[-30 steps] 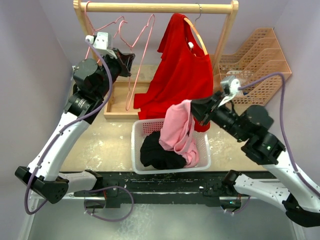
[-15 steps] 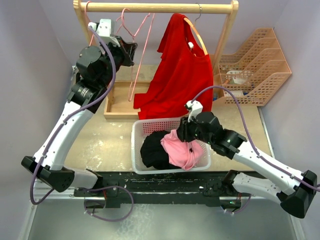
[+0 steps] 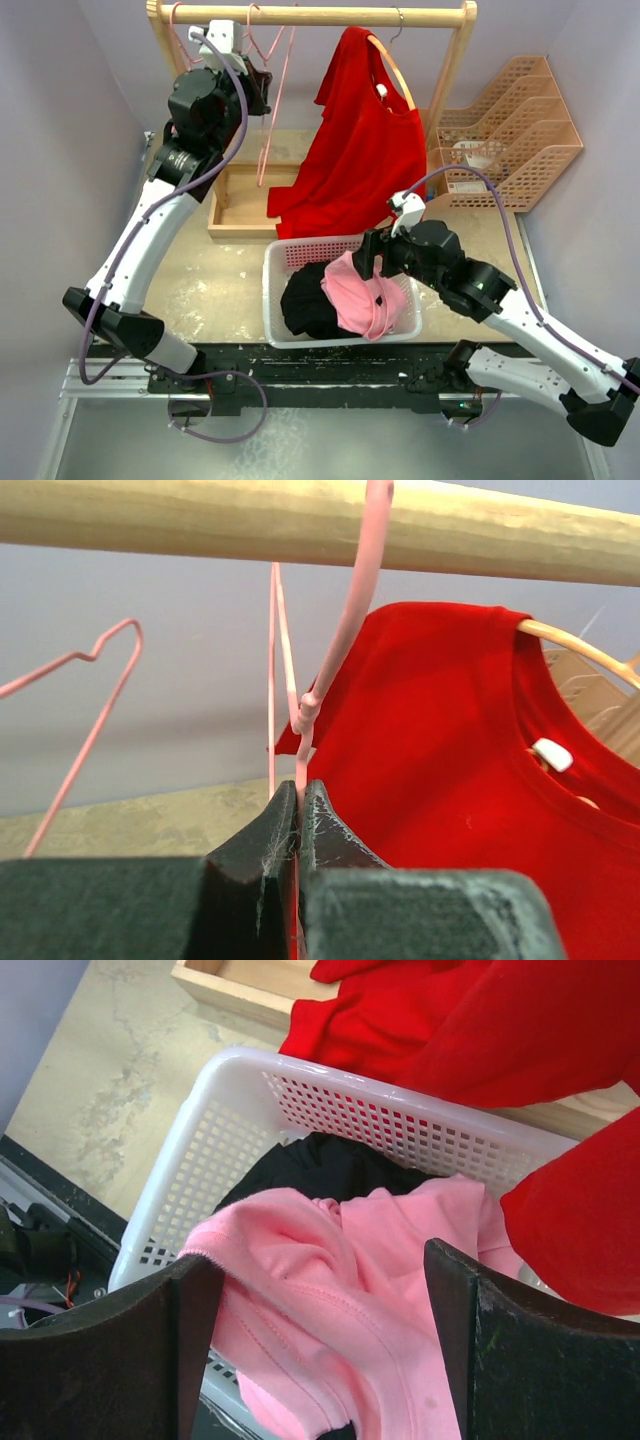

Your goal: Remove the t-shirt from the hanger

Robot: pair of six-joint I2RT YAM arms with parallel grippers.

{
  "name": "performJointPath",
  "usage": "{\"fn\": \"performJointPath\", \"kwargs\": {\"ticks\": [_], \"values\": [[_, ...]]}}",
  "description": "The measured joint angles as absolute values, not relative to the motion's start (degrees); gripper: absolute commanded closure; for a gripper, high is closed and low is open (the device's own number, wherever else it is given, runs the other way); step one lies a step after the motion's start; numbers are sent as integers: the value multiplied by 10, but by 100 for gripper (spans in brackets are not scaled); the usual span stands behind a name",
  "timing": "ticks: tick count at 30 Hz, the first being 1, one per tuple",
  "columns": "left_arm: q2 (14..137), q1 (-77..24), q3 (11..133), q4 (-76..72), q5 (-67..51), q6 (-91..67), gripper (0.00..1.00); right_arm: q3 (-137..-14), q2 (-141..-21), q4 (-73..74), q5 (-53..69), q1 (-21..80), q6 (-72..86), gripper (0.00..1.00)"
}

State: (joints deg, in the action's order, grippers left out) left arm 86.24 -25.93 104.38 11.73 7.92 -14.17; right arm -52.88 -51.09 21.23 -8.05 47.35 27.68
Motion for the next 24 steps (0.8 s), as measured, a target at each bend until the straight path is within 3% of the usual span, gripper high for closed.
{"fn": "performJointPath", "kwargs": {"ticks": [20, 22, 24], "values": [[933, -168, 1108, 150, 65, -163, 100, -535, -488, 233, -80, 474, 264, 17], [933, -164, 1107, 151, 62, -169, 94, -535, -483, 233, -80, 474, 264, 17], [930, -161, 1103, 147, 60, -173, 80, -535, -478, 234, -80, 474, 264, 17]]}}
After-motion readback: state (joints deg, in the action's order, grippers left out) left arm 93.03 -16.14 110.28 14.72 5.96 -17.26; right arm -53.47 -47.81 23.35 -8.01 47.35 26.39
